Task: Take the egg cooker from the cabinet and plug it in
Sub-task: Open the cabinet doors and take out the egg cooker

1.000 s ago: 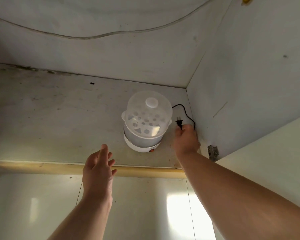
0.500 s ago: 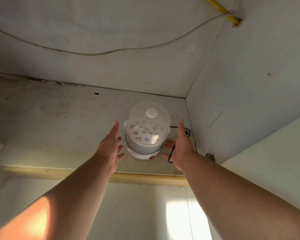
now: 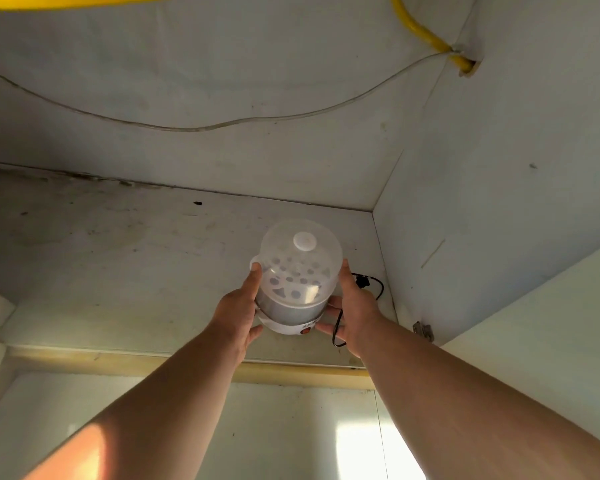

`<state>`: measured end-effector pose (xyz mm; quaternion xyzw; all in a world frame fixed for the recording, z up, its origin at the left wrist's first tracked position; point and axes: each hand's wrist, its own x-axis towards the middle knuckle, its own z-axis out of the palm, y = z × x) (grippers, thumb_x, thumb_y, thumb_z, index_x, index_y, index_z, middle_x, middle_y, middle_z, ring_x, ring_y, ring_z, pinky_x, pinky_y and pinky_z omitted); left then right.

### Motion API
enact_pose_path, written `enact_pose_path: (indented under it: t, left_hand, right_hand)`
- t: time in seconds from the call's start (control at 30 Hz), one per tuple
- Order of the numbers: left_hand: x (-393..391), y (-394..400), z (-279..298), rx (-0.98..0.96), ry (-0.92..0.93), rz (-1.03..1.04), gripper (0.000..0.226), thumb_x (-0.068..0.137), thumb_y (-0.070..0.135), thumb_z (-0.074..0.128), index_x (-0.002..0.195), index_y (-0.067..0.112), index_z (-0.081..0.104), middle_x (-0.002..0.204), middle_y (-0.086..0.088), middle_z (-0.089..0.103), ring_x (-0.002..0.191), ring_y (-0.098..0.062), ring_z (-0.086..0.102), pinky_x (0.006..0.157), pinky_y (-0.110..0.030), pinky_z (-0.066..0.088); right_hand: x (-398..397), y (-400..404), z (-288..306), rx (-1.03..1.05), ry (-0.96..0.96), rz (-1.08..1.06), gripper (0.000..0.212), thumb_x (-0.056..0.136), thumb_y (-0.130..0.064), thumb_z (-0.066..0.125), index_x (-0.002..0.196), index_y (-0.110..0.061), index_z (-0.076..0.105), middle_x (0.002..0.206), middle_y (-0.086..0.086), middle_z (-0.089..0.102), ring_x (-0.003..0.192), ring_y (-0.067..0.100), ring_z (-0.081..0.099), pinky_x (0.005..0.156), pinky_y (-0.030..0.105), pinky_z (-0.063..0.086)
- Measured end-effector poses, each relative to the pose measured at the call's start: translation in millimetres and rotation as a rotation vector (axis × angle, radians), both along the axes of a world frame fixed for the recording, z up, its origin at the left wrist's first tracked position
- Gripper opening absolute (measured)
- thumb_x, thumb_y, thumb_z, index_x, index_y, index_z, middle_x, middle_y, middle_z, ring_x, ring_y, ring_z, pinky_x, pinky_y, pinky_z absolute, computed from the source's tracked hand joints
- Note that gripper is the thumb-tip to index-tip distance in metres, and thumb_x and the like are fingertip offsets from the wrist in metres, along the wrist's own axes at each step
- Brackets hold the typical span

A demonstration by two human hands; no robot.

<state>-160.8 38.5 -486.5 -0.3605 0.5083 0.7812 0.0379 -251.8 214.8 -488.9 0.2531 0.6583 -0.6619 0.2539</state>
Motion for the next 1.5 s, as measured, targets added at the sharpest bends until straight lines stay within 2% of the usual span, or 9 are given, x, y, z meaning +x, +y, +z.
enact_pose_path:
  t: [0.17, 0.6, 0.77, 0.93, 1.07, 1.17, 1.27, 1.43, 1.5]
  left_hand:
    - [2.0, 1.4, 1.0, -0.002, 0.006, 0.020, 0.064, 0.090, 0.074, 0.063, 0.132, 0.025, 0.063, 0.133, 0.003, 0.066, 0.121, -0.020, 0.061, 0.098, -0.044, 0.051]
    - [56.1, -13.8, 38.8, -0.041, 0.006, 0.095, 0.071, 0.093, 0.076, 0.059, 0.140, 0.024, 0.062, 0.134, 0.005, 0.064, 0.130, -0.022, 0.056, 0.109, -0.049, 0.042]
    - [109.4, -13.6, 88.8, -0.044, -0.002, 0.165, 0.047, 0.088, 0.080, 0.060, 0.106, 0.037, 0.069, 0.119, 0.017, 0.070, 0.117, -0.013, 0.059, 0.103, -0.048, 0.041]
    - [163.4, -9.6, 151.5, -0.017, -0.094, 0.239, 0.050, 0.083, 0.079, 0.062, 0.116, 0.043, 0.072, 0.133, 0.014, 0.072, 0.128, -0.012, 0.061, 0.098, -0.043, 0.050]
    - [214.6, -4.7, 205.3, 0.020, -0.109, 0.255, 0.053, 0.079, 0.076, 0.067, 0.121, 0.043, 0.073, 0.113, 0.026, 0.079, 0.126, -0.006, 0.064, 0.102, -0.046, 0.054]
    - [252.5, 1.4, 255.5, 0.017, -0.116, 0.256, 0.055, 0.083, 0.077, 0.068, 0.127, 0.044, 0.073, 0.123, 0.026, 0.076, 0.127, -0.006, 0.065, 0.101, -0.048, 0.058]
    - [282.1, 7.8, 310.5, -0.011, -0.127, 0.239, 0.053, 0.082, 0.080, 0.068, 0.124, 0.049, 0.074, 0.122, 0.030, 0.075, 0.124, -0.004, 0.065, 0.097, -0.044, 0.061]
    - [313.7, 16.2, 401.1, -0.064, -0.146, 0.158, 0.056, 0.077, 0.084, 0.062, 0.122, 0.052, 0.073, 0.115, 0.036, 0.074, 0.126, -0.002, 0.063, 0.104, -0.050, 0.055]
    - [324.2, 23.8, 435.6, -0.079, -0.174, 0.130, 0.058, 0.079, 0.086, 0.058, 0.125, 0.052, 0.070, 0.116, 0.037, 0.074, 0.127, -0.002, 0.061, 0.106, -0.051, 0.053]
  right_hand:
    - [0.9, -2.1, 3.0, -0.004, 0.006, 0.021, 0.077, 0.083, -0.083, 0.065, 0.127, -0.020, 0.070, 0.111, 0.012, 0.082, 0.101, 0.033, 0.079, 0.072, 0.052, 0.069]
    - [46.7, -35.3, 53.1, -0.008, 0.013, 0.059, 0.070, 0.089, -0.079, 0.061, 0.123, -0.020, 0.073, 0.123, 0.009, 0.078, 0.113, 0.029, 0.074, 0.083, 0.056, 0.068]
    - [92.7, -43.9, 105.0, 0.033, -0.030, 0.068, 0.084, 0.086, -0.084, 0.059, 0.138, -0.018, 0.063, 0.128, 0.008, 0.075, 0.117, 0.028, 0.072, 0.084, 0.057, 0.068]
    - [141.6, -45.6, 171.4, 0.091, -0.071, 0.083, 0.082, 0.087, -0.080, 0.061, 0.139, -0.016, 0.056, 0.126, 0.008, 0.075, 0.113, 0.030, 0.074, 0.073, 0.055, 0.069]
    - [177.1, -44.4, 233.8, 0.132, -0.082, 0.133, 0.077, 0.085, -0.077, 0.064, 0.132, -0.016, 0.059, 0.122, 0.006, 0.075, 0.109, 0.027, 0.074, 0.071, 0.056, 0.069]
    - [204.5, -38.4, 288.1, 0.102, -0.137, 0.215, 0.092, 0.063, -0.082, 0.065, 0.129, -0.018, 0.067, 0.122, 0.004, 0.077, 0.103, 0.022, 0.076, 0.071, 0.051, 0.070]
    - [232.7, -26.8, 336.9, 0.088, -0.167, 0.200, 0.099, 0.068, -0.086, 0.069, 0.136, -0.016, 0.056, 0.121, 0.004, 0.077, 0.095, 0.026, 0.081, 0.068, 0.050, 0.070]
    - [271.7, -7.0, 413.1, 0.155, -0.190, 0.188, 0.125, 0.056, -0.097, 0.061, 0.153, -0.022, 0.039, 0.138, -0.005, 0.066, 0.122, 0.040, 0.069, 0.108, 0.057, 0.053]
    - [284.8, 4.8, 445.2, 0.167, -0.194, 0.179, 0.125, 0.058, -0.098, 0.061, 0.156, -0.024, 0.037, 0.145, -0.007, 0.061, 0.130, 0.036, 0.063, 0.112, 0.060, 0.049]
